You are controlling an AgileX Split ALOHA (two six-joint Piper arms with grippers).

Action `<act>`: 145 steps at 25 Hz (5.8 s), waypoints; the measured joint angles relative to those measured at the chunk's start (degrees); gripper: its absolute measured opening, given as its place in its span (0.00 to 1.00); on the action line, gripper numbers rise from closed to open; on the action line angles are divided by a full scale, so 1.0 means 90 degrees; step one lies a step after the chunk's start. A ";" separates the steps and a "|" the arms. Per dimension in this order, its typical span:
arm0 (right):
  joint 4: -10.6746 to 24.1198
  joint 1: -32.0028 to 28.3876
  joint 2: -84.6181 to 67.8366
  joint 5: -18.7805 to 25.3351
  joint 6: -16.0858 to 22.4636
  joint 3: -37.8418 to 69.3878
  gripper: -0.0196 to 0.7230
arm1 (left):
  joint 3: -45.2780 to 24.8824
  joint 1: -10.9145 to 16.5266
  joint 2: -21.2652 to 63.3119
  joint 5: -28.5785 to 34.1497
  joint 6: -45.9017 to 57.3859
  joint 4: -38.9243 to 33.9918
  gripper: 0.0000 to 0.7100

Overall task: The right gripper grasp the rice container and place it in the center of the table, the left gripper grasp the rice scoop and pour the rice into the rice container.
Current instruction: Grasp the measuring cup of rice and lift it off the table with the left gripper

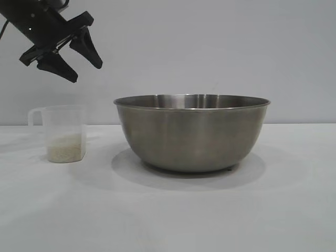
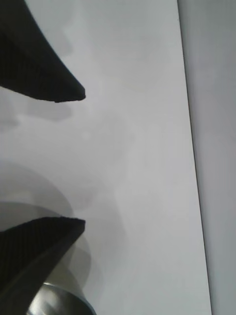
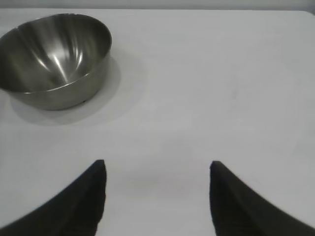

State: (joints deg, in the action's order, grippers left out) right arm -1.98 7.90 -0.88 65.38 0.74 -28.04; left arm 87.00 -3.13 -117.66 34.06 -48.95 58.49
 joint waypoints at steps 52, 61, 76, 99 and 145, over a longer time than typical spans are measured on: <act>0.0004 -0.0758 -0.0005 0.0000 0.0011 0.0000 0.55 | 0.0000 0.0181 0.2285 0.2913 0.3039 -0.3620 0.61; 0.0004 -0.0758 -0.0005 0.0000 0.0011 0.0000 0.55 | 0.0000 0.0181 0.3195 0.4056 0.4039 -0.5094 0.61; 0.0004 -0.0758 -0.0005 0.0000 0.0011 0.0000 0.55 | -0.2125 0.0181 0.5643 0.3857 0.4367 -0.4980 0.61; 0.0004 -0.0758 -0.0005 0.0000 0.0011 0.0000 0.55 | -0.7324 0.0181 0.8089 -0.1428 0.1014 -0.0784 0.61; 0.0004 -0.0758 -0.0005 0.0000 0.0011 0.0000 0.55 | -0.8040 0.0181 0.8106 0.1591 0.1886 0.4662 0.61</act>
State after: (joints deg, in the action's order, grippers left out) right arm -1.95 1.08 -0.92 65.38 0.84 -28.04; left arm 14.64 -1.50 -44.71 48.37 -31.98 100.45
